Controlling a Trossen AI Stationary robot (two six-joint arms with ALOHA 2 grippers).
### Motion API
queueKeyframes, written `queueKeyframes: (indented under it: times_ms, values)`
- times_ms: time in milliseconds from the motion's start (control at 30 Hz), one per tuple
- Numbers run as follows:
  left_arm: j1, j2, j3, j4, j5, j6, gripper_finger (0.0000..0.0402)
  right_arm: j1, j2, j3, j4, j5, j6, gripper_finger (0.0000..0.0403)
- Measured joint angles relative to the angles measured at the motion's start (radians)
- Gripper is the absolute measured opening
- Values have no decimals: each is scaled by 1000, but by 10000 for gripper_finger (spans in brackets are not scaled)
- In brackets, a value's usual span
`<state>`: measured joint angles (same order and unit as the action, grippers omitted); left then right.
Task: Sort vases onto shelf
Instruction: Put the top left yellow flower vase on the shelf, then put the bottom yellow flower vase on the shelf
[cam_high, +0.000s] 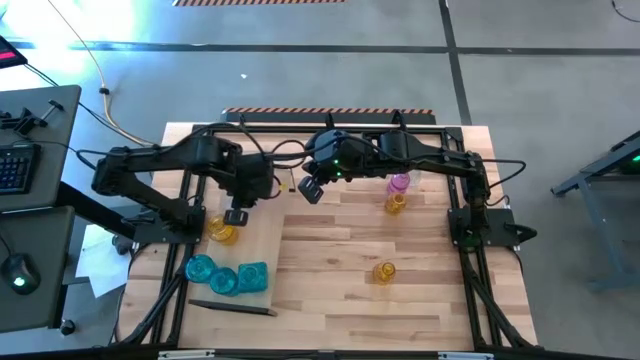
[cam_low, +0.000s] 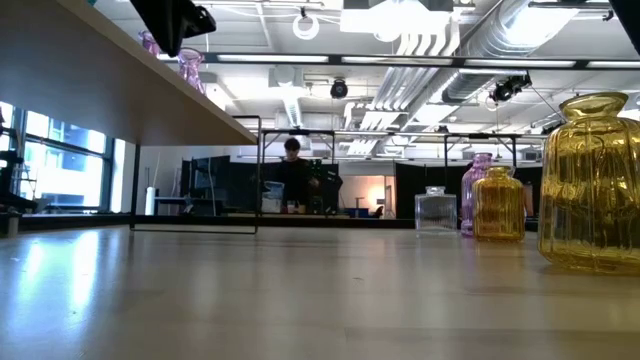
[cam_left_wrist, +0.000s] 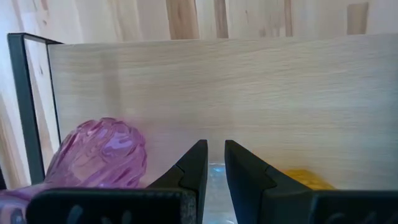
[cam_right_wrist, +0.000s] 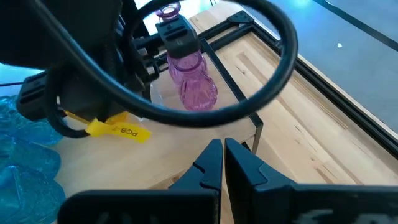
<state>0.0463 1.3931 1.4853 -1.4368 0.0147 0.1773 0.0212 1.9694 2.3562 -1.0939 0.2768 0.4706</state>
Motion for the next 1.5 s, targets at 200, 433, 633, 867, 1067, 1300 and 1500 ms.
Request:
queueKeyframes:
  times_ms: [200, 433, 633, 867, 1067, 1300, 1500]
  values:
    - [0, 13, 0, -6, 7, 0, 48, 2, 0, 0, 0, 0, 0, 0]
    - [0, 12, -1, -51, 27, -19, 48, 2, 0, 0, 0, 0, -2, 0]
    - [-5, 12, -1, -27, 28, -27, 48, 1, 0, 0, 0, 0, -4, 0]
    - [-8, -6, -66, -60, 29, -38, 48, 6, 0, 0, -1, 0, -5, 0]
    - [-10, -39, -101, -50, 28, -53, 48, 6, 0, 0, 0, 0, -5, 0]
    - [-10, -67, -101, -7, 27, -54, 48, 6, 0, 0, 8, 0, -5, 0]
    - [-10, -119, -96, 140, 26, -54, 48, 5, 0, 0, 8, 0, -1, 0]
